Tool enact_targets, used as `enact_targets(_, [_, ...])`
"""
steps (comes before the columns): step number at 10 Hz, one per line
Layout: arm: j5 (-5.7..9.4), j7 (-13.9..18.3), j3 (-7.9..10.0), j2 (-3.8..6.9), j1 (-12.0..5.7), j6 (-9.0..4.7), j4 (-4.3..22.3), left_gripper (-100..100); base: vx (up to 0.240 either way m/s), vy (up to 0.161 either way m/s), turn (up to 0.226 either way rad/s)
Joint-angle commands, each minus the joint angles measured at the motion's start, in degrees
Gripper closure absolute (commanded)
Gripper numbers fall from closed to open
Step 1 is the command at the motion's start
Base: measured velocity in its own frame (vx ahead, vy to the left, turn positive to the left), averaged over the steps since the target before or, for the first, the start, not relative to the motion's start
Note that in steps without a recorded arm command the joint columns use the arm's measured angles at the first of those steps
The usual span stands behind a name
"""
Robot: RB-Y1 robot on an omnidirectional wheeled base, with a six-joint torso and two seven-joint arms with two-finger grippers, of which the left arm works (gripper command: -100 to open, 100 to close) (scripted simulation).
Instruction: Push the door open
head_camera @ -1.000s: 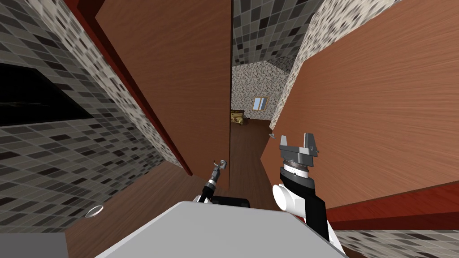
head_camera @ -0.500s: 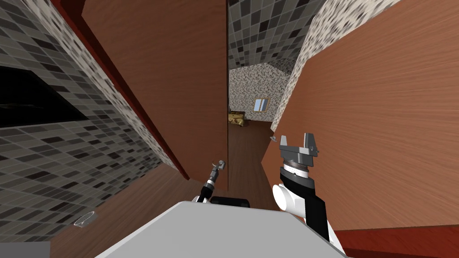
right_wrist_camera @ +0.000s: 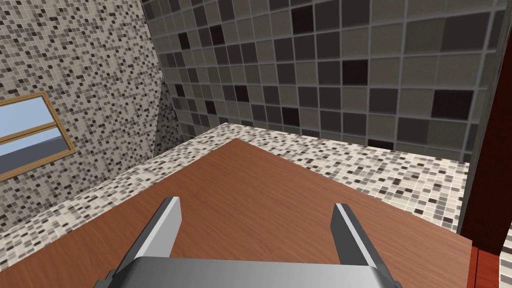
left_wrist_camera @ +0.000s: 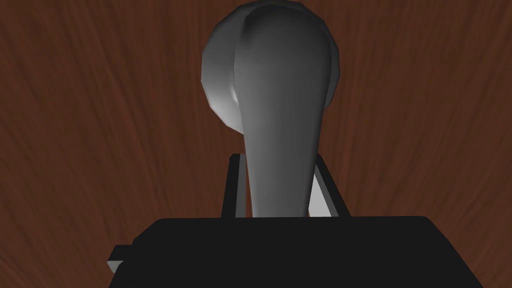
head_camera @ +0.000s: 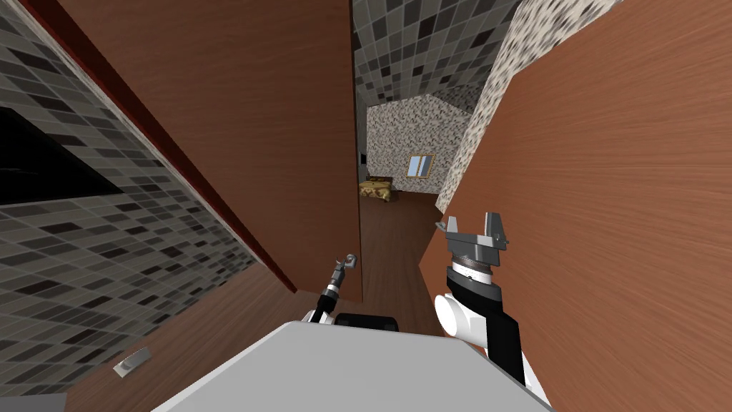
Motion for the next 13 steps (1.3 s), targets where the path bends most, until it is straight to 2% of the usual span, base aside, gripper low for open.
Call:
enact_targets(1, [0.61,-0.22,1.64,0.65,-0.71,-0.55,0.63,100,0.102,-0.086,0.036])
enact_targets(7, [2.10,-1.32,5.43,0.29,-1.64,-0.53,1.64,100,0.126,-0.089,0.063])
enact_targets(13, [4.05,-2.77,10.41,-1.47,-2.86,-0.50,2.97,100,0.177,-0.118,0.081])
